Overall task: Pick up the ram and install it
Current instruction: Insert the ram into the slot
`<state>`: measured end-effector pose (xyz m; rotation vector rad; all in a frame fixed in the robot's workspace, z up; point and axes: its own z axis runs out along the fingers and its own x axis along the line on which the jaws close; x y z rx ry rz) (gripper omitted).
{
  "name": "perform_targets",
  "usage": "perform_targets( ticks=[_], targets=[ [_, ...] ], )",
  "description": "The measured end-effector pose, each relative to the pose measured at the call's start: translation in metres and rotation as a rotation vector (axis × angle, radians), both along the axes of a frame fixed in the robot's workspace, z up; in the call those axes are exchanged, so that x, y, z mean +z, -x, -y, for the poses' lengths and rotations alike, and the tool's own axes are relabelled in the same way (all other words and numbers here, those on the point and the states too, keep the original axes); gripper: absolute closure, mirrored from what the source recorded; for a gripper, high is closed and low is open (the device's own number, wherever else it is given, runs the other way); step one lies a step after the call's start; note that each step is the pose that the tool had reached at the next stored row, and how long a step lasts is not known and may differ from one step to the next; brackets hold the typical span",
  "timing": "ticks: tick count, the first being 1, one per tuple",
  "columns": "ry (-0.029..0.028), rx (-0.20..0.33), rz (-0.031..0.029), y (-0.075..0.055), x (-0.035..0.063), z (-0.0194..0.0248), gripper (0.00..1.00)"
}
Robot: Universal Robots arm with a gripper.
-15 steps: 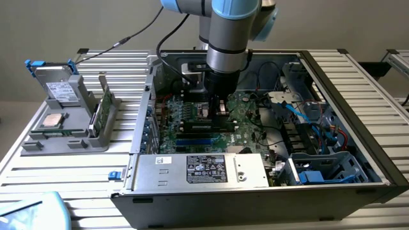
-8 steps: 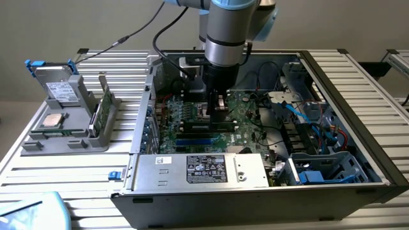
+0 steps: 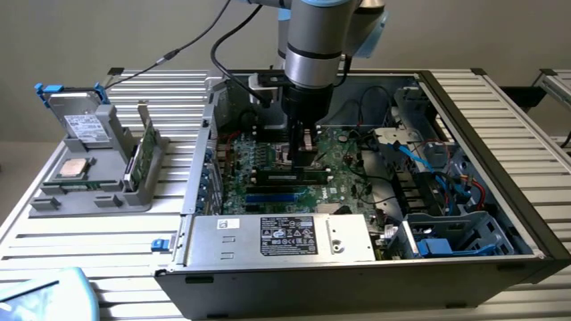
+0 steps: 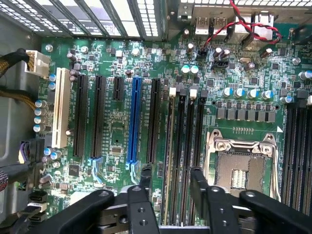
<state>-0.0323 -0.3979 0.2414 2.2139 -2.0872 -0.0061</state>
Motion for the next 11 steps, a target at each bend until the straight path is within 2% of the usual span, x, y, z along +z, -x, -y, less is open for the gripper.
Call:
perform_targets(
  ticks=[4, 5, 7, 11],
  targets=[
    [0.0001, 0.000, 0.0000, 0.0000, 0.0000, 0.0000, 0.79],
    [0.0001, 0.000, 0.0000, 0.0000, 0.0001, 0.0000, 0.79],
    [0.0001, 0.000, 0.0000, 0.0000, 0.0001, 0.0000, 0.90],
    [0.0001, 0.000, -0.0001, 0.0000, 0.0001, 0.0000, 0.90]
  ],
)
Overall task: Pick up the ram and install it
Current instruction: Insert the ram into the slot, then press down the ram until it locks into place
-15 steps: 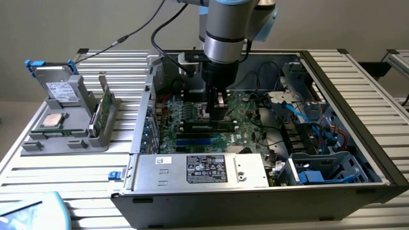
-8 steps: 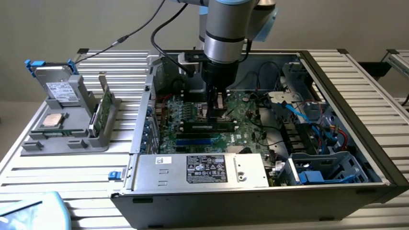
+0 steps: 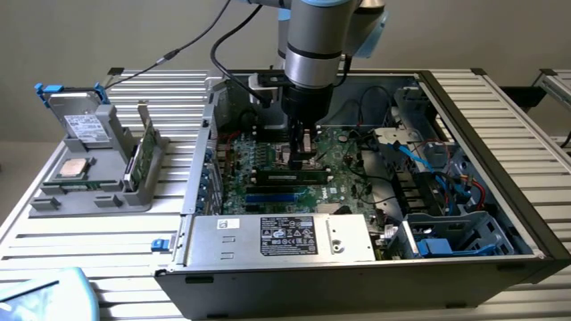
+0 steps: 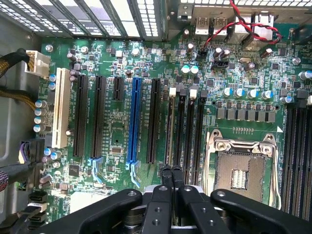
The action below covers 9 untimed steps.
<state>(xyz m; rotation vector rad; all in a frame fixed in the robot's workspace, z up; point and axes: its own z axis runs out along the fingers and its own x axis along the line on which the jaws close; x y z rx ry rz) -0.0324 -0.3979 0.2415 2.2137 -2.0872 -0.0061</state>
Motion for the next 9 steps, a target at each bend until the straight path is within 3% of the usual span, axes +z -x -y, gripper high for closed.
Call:
perform_targets(
  ticks=[9],
  targets=[
    [0.0000, 0.000, 0.0000, 0.0000, 0.0000, 0.0000, 0.90]
  ],
)
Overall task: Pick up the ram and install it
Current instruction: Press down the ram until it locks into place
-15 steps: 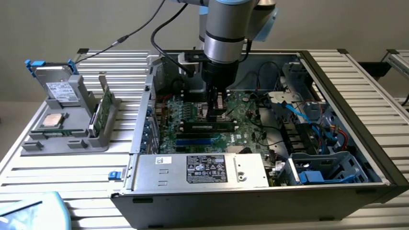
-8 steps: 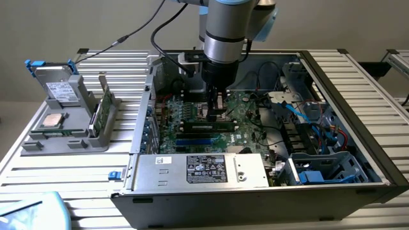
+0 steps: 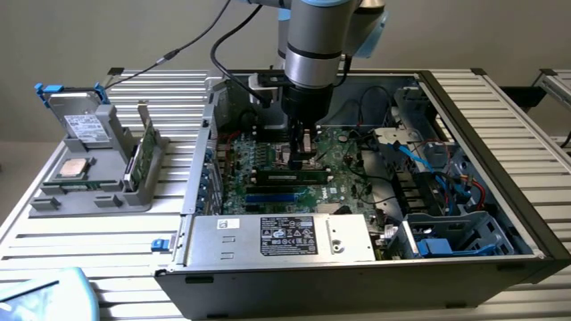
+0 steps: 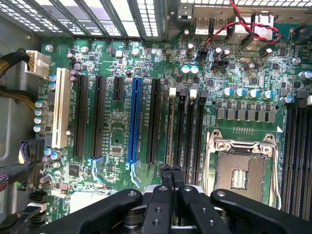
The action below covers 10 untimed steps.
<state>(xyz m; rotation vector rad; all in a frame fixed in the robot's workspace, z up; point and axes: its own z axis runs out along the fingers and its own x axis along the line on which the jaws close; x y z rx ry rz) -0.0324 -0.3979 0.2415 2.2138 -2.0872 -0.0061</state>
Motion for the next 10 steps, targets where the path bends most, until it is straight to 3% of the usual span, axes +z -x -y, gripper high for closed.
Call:
perform_targets(
  ticks=[6, 10],
  targets=[
    [0.0001, 0.000, -0.0008, -0.001, 0.0000, 0.0000, 0.90],
    [0.0000, 0.002, -0.0137, -0.013, 0.0000, 0.0001, 0.90]
  ],
)
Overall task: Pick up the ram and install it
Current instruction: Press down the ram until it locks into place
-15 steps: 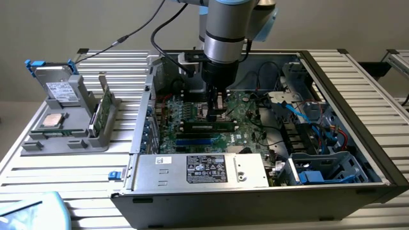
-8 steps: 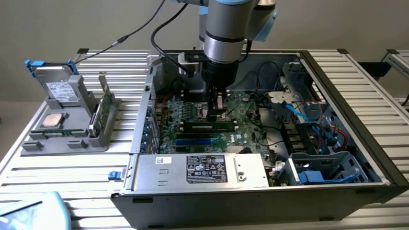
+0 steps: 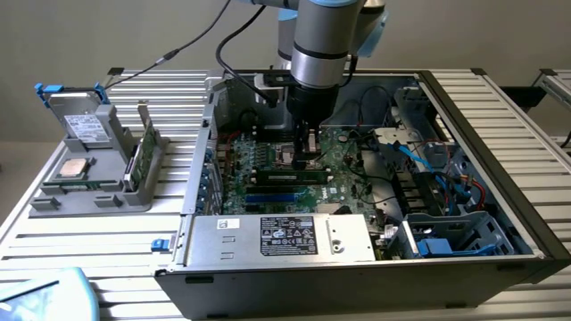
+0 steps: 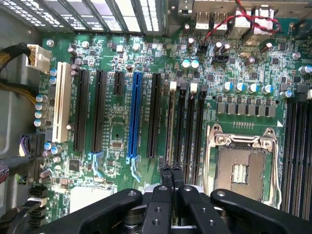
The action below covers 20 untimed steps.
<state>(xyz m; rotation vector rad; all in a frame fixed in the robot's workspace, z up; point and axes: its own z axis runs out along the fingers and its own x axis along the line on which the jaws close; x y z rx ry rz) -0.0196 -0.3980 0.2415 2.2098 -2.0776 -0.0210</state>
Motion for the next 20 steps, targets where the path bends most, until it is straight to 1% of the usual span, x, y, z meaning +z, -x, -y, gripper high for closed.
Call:
perform_targets(
  ticks=[2, 5, 6, 20],
  targets=[
    [0.0002, 0.001, -0.0063, -0.005, 0.0001, 0.0000, 0.90],
    [0.0001, 0.003, -0.0172, -0.013, -0.0001, 0.0002, 0.90],
    [-0.0001, 0.003, -0.0190, -0.013, -0.0002, 0.0003, 0.90],
    [-0.0001, 0.003, -0.0192, -0.013, -0.0067, 0.0005, 0.90]
  ],
)
